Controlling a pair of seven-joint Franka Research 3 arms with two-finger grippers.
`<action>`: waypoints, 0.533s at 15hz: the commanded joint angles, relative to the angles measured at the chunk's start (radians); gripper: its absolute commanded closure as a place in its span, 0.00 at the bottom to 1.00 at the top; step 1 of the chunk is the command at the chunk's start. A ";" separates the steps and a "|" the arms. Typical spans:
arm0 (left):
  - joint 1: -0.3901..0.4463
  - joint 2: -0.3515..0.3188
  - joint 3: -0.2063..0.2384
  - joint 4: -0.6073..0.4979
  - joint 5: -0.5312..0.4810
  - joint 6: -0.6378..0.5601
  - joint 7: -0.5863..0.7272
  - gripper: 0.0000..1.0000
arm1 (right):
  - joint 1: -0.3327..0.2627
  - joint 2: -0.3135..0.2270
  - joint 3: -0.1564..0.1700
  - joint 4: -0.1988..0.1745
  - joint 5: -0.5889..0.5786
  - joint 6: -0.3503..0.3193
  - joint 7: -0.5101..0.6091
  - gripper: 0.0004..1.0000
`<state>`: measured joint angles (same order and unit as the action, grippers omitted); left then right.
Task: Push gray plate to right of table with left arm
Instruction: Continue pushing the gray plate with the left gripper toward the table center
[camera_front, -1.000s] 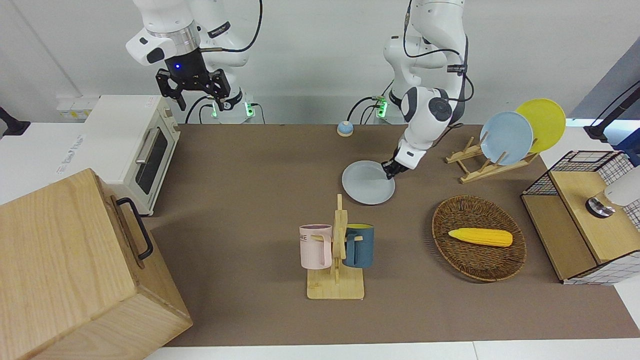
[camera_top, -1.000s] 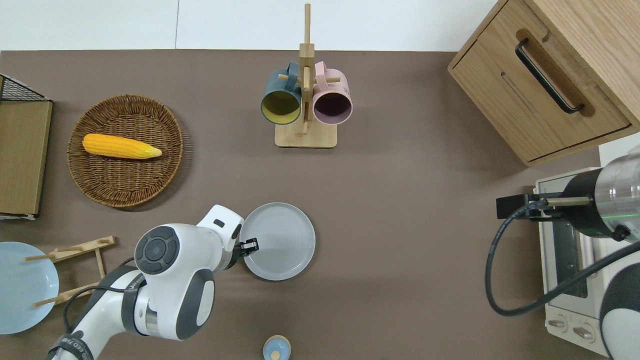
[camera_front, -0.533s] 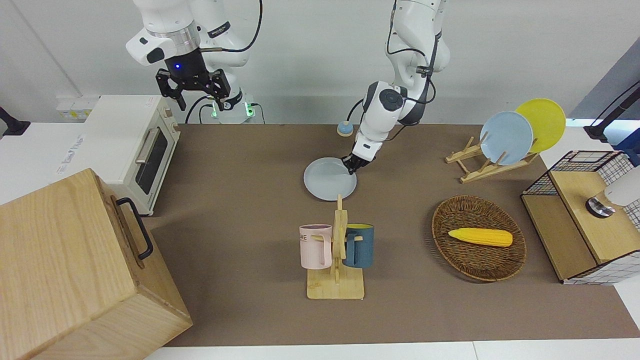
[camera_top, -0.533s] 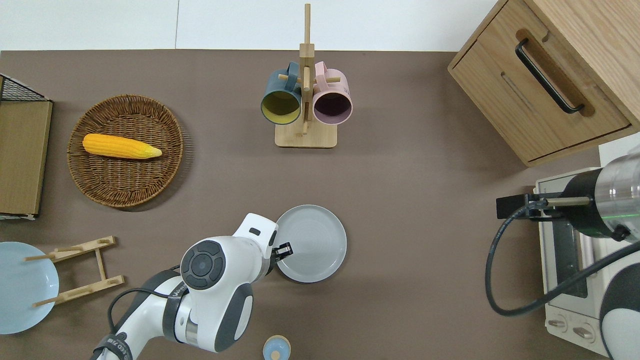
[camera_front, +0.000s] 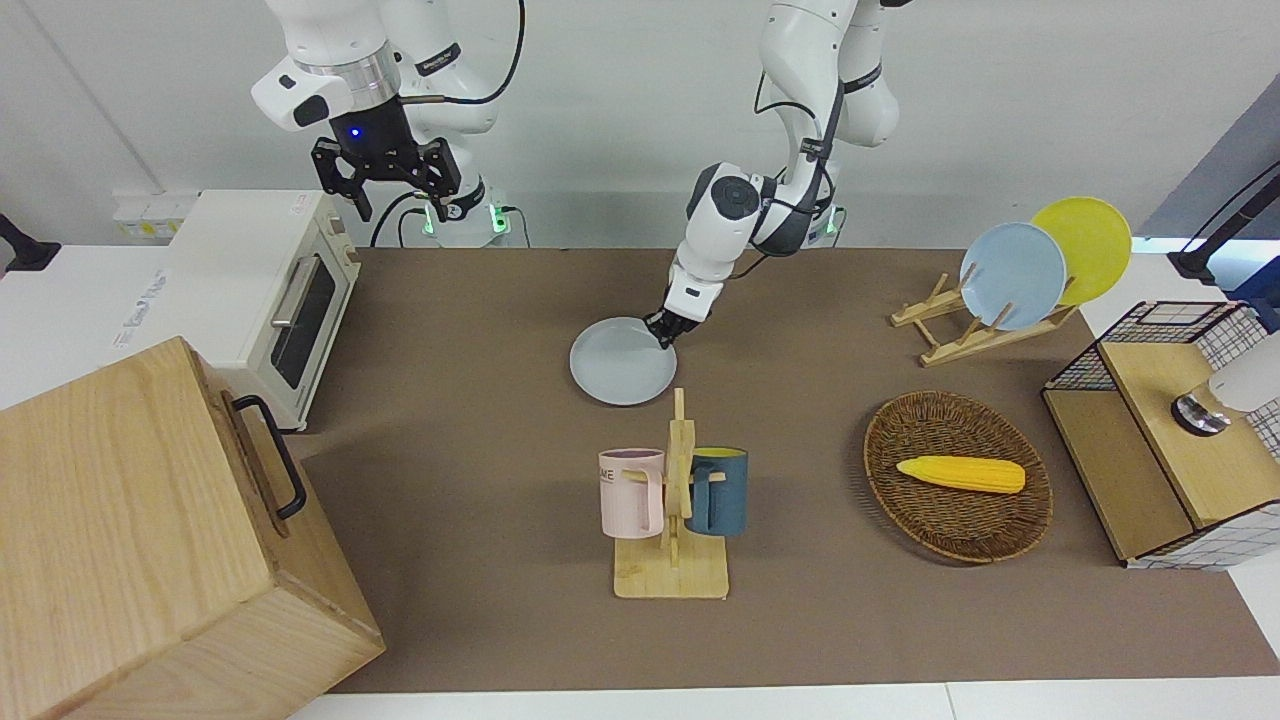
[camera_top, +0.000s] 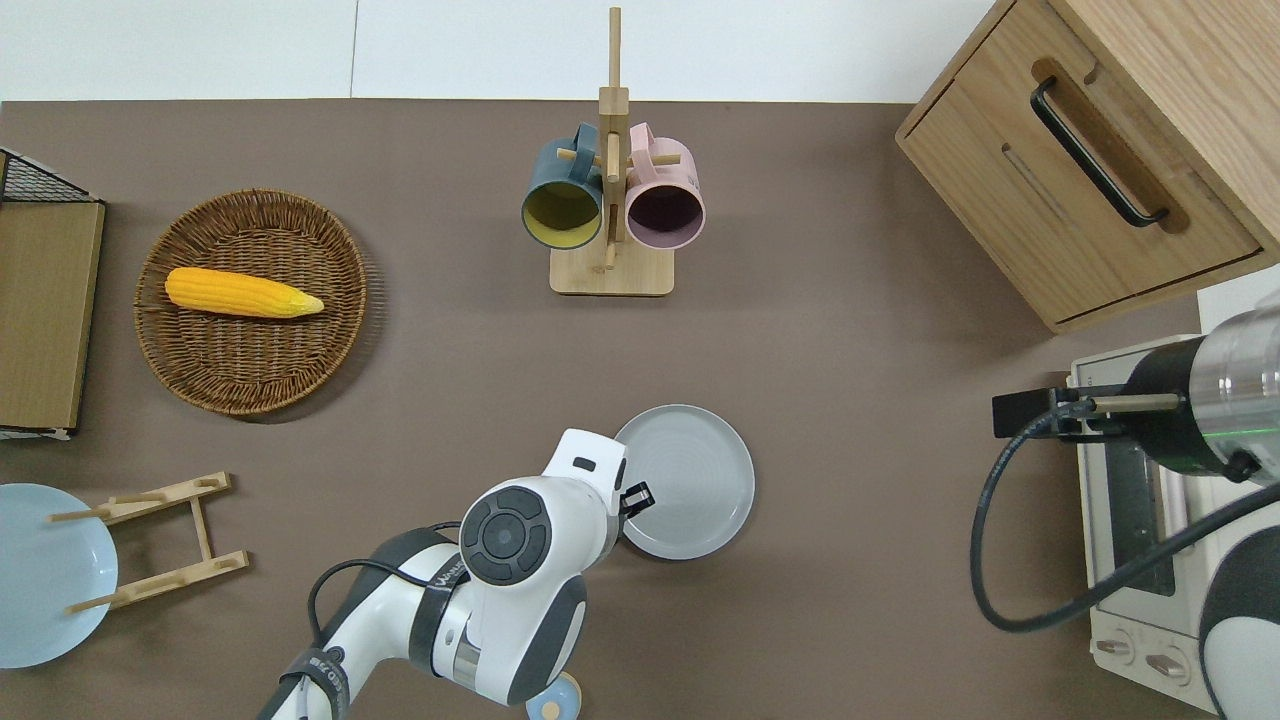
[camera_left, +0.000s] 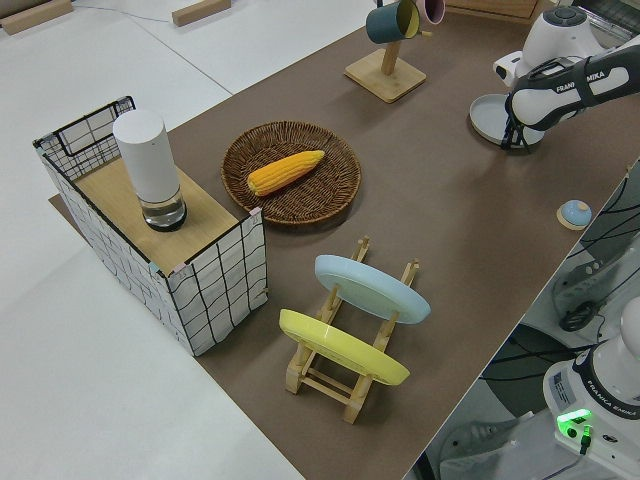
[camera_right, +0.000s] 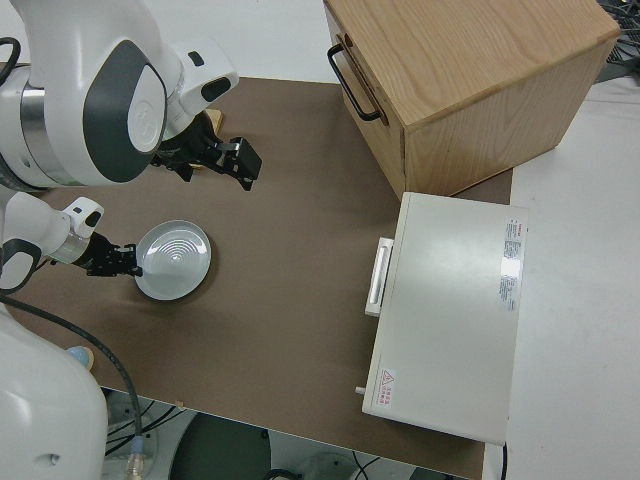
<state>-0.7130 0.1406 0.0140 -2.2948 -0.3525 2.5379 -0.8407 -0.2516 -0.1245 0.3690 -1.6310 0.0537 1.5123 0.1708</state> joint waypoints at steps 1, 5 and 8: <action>-0.054 0.060 0.020 0.057 -0.022 0.015 -0.063 1.00 | -0.025 -0.027 0.015 -0.027 0.021 0.000 0.010 0.00; -0.097 0.094 0.038 0.098 -0.022 0.016 -0.116 1.00 | -0.025 -0.027 0.015 -0.027 0.021 0.000 0.010 0.00; -0.115 0.108 0.044 0.123 -0.022 0.018 -0.156 1.00 | -0.025 -0.027 0.015 -0.027 0.021 0.000 0.010 0.00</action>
<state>-0.7892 0.2032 0.0324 -2.2113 -0.3547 2.5415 -0.9569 -0.2516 -0.1245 0.3690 -1.6310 0.0537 1.5123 0.1708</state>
